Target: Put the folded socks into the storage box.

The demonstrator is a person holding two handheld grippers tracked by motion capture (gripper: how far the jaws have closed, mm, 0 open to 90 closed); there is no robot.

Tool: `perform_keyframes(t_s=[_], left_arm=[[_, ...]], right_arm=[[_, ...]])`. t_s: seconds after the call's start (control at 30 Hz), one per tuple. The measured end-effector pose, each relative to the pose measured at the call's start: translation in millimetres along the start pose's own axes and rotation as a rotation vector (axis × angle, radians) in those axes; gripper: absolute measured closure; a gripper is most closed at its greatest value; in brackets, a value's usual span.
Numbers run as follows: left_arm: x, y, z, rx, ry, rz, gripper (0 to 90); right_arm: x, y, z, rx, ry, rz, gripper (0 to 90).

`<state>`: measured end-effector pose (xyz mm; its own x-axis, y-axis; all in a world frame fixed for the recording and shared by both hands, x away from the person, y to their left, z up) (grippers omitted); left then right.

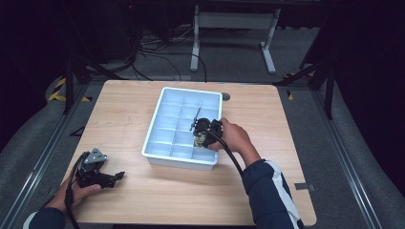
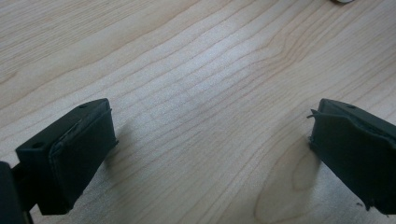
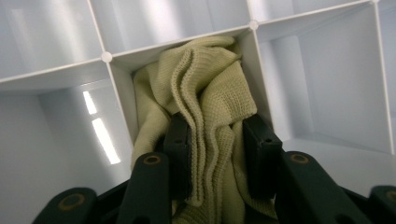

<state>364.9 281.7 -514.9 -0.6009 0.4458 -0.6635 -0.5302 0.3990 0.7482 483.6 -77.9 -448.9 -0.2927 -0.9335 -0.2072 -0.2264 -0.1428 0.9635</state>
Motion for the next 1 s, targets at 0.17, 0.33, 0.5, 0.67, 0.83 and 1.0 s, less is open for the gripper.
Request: perform_keyframes(t_s=[0.17,0.33,0.5,0.67,0.83,1.0], left_arm=[[-0.1,-0.1,0.2,-0.001,-0.003,-0.002,0.4],[-0.1,-0.1,0.2,-0.001,-0.002,-0.002,0.4],[-0.4,-0.4,-0.3,0.003,0.004,0.0,0.4],[-0.4,-0.4,-0.3,0.003,0.004,0.0,0.4],[-0.4,-0.4,-0.3,0.003,0.004,0.0,0.4],[-0.4,-0.4,-0.3,0.003,0.004,0.0,0.4]], right_arm=[[1.2,5.6,1.4,0.025,0.007,-0.015,63.6],[2.7,12.1,0.8,0.038,0.001,-0.051,57.2],[7.4,17.4,-1.8,0.032,-0.03,-0.09,54.4],[9.7,18.3,-3.5,0.029,-0.054,-0.121,51.8],[12.3,19.2,-4.1,0.038,-0.068,-0.144,48.7],[15.2,23.0,-4.8,0.04,-0.076,-0.173,44.9]])
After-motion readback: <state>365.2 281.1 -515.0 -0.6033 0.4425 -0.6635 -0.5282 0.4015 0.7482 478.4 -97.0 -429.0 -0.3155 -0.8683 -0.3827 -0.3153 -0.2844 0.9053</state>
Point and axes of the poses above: each handheld gripper's, and its own axes: y roughly backward along the jaws, x roughly out of its underside, z roughly to its left, the point moved 4 cm from there along -y, roughly forward along the jaws
